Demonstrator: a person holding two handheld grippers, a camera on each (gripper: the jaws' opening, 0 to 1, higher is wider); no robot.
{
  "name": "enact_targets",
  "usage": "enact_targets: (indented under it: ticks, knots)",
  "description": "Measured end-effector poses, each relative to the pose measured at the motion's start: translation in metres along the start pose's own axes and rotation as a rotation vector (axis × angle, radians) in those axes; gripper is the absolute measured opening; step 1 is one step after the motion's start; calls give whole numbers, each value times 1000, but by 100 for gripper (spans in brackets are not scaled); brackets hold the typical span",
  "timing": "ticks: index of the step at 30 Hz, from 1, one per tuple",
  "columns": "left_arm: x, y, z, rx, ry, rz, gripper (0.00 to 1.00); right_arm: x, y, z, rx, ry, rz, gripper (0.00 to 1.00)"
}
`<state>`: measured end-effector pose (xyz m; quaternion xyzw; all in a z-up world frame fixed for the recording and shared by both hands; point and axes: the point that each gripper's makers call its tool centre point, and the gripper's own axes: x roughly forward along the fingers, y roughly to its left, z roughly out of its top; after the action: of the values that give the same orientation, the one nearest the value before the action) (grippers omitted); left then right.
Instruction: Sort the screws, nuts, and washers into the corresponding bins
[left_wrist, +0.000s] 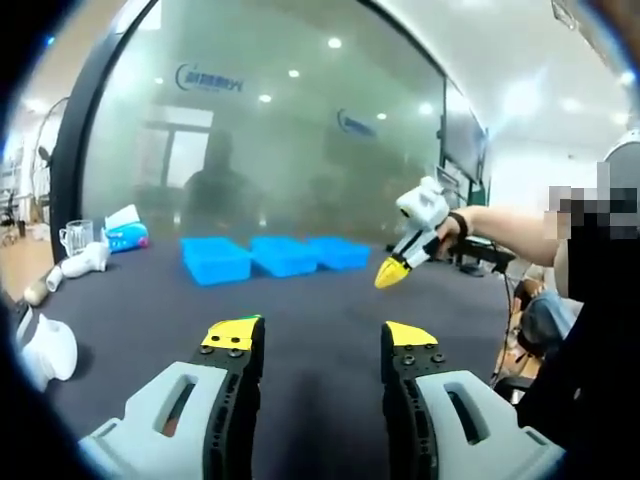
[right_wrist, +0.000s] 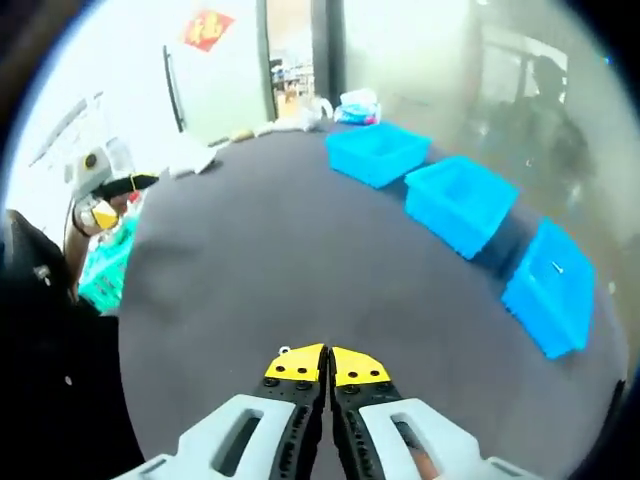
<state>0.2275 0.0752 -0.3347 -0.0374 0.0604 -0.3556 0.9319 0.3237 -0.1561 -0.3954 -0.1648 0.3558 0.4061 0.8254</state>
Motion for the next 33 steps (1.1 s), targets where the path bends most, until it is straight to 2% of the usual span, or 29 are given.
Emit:
enact_targets:
  ticks: [2, 7, 15, 18, 21, 25, 29, 33]
  knots:
    - [1, -1, 1, 1, -2, -2, 46, -3, -1, 4, 10, -32, -5, 0]
    - [1, 0, 3, 0, -11, 5, 46, -14, -10, 26, 36, -179, -57, 0]
    - [-1, 8, 7, -1, -23, 28, 46, -35, -26, 68, 45, -448, -207, 0]
    - [-1, 10, 11, -5, -35, 33, 46, -37, -31, 79, 34, -504, -248, 0]
    - [-1, 10, 11, -2, -38, 35, 46, -37, -38, 94, 21, -544, -284, 0]
    - [-2, 10, 10, 2, -33, 36, 46, -25, -55, 109, 2, -553, -329, 0]
    - [-4, 12, 13, 2, -39, 45, 46, -14, -79, 123, 15, -546, -379, 0]
    - [-5, 16, 15, 3, -44, 57, 46, -6, -101, 142, 57, -572, -421, 0]
